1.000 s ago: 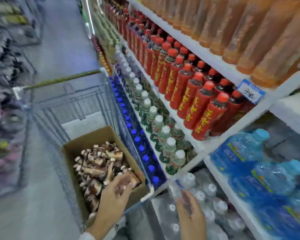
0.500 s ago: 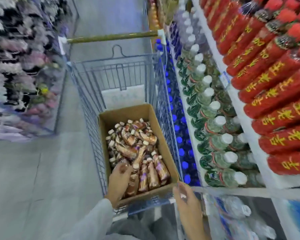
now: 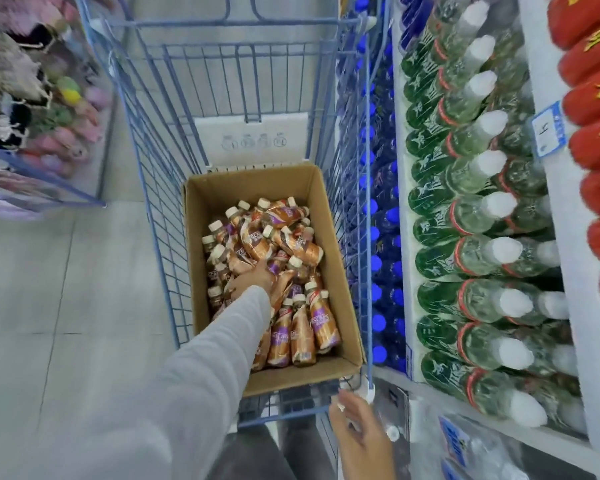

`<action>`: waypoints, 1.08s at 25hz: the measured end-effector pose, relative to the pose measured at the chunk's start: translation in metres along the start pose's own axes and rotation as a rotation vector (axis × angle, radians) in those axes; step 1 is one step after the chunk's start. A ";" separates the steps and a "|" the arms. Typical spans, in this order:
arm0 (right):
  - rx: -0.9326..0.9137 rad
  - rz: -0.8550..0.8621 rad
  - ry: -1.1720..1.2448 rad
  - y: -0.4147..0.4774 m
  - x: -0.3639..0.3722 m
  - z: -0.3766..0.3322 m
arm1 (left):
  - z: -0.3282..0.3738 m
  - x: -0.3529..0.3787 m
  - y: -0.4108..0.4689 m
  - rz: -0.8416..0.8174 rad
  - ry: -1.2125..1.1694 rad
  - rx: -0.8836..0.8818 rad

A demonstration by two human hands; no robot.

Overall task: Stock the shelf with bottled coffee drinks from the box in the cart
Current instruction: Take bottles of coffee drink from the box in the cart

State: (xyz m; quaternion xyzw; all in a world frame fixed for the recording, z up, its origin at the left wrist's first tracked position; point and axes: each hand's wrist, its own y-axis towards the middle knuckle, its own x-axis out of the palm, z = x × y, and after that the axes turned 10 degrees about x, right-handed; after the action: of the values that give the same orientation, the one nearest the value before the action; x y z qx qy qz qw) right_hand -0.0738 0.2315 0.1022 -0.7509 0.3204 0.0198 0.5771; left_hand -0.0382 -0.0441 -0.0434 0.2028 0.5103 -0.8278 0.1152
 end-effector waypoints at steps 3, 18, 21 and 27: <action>0.030 -0.062 -0.068 0.013 -0.003 -0.010 | -0.002 0.014 -0.001 0.058 0.019 0.029; -0.235 -0.191 -0.393 0.118 0.094 -0.169 | -0.058 -0.183 -0.058 -0.419 -0.376 0.212; -0.314 -0.168 -0.495 0.144 0.143 -0.218 | -0.062 -0.208 -0.073 -0.458 -0.422 0.207; -0.309 -0.078 -0.723 0.184 0.214 -0.247 | -0.061 -0.222 -0.082 -0.452 -0.485 0.236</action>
State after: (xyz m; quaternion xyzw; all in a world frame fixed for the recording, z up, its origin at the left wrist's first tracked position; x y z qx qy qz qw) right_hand -0.0809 -0.1076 -0.0586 -0.7851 0.0611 0.3091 0.5333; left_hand 0.1404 0.0434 0.0985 -0.1060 0.4007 -0.9098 0.0227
